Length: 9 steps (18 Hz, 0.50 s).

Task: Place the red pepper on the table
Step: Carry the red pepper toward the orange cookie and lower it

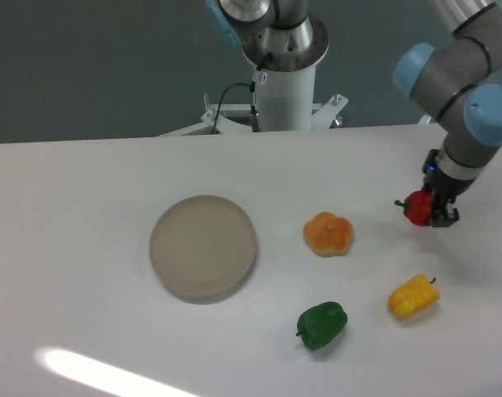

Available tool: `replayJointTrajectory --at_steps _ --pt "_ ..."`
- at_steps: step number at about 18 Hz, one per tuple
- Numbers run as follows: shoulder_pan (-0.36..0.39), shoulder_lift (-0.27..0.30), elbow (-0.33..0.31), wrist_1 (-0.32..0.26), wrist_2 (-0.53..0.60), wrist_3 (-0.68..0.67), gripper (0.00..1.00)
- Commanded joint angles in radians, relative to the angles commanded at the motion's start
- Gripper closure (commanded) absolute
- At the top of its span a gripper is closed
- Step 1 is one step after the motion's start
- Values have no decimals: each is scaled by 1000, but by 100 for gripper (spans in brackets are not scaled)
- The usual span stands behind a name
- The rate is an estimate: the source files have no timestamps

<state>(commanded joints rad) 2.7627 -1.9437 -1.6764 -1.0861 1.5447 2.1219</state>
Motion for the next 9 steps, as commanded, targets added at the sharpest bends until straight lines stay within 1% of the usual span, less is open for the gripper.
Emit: replayJointTrajectory --at_steps 3,5,6,7,8,9 --pt "-3 17 -45 2 -2 -54 45" --pt "-6 19 -51 5 -5 -57 45" --pt "-26 19 -54 5 -5 -62 45" --pt "-50 17 -63 24 -5 -94 45" --pt "-60 19 -80 57 -6 -153 45" --pt "-60 19 -78 64 -8 -174 45"
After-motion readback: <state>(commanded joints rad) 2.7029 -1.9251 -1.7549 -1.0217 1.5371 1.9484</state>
